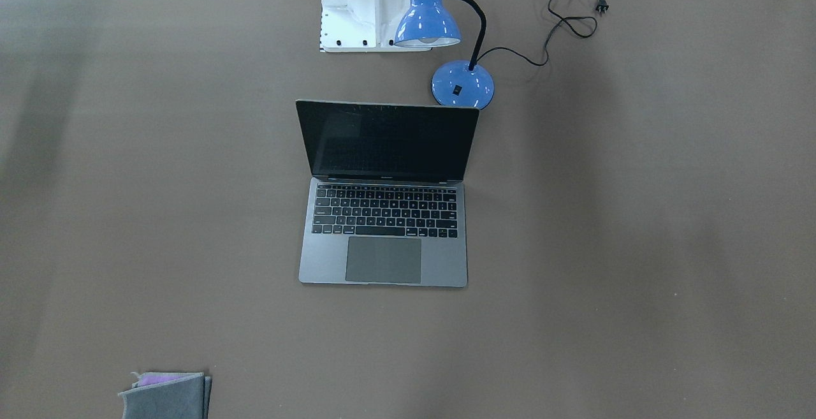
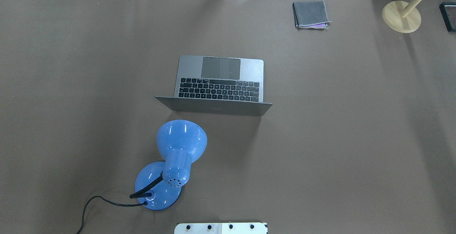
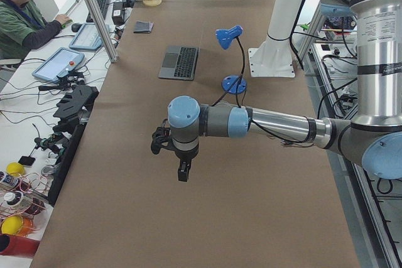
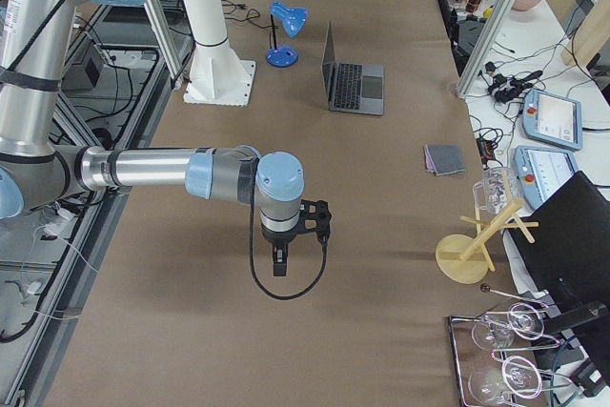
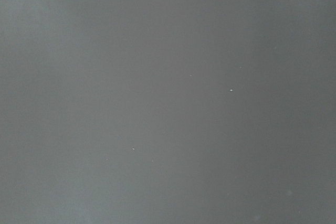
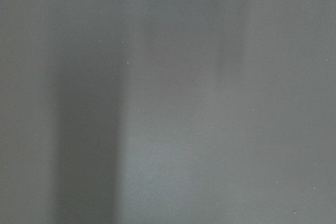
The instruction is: Close laptop
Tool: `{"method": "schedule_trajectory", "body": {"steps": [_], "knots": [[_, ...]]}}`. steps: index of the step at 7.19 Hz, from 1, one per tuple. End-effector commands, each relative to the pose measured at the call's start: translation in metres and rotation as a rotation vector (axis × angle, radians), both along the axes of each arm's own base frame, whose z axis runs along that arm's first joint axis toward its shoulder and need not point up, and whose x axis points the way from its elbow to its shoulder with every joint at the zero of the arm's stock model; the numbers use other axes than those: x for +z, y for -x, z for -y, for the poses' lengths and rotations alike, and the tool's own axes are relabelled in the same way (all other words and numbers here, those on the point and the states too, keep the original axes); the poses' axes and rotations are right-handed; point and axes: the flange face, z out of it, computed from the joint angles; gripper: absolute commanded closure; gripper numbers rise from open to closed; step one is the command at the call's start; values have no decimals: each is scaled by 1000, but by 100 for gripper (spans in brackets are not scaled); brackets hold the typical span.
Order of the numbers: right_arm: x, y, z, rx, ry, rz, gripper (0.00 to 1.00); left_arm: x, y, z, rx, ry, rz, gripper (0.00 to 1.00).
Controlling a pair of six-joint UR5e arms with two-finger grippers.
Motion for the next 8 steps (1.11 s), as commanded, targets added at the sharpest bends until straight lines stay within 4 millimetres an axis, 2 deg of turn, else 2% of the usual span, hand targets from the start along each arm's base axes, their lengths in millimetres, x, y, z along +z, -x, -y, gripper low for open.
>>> {"method": "schedule_trajectory", "body": {"steps": [1,3,5,7,8], "knots": [[-1,0,0,0,-4,0,0,-4,0,1,-1,-6,1,0],[-2,0,0,0,-6,0,0,-17,0,1,0,-35,1,0],[-7,1,2,2,-80,18,0,-26,0,6,-1,-77,4,0],[-27,9,10,3,-211,126,0,-37,0,13,-7,-157,6,0],[-38,11,13,5,-280,158,0,-53,1,28,-9,-201,6,0]]}}
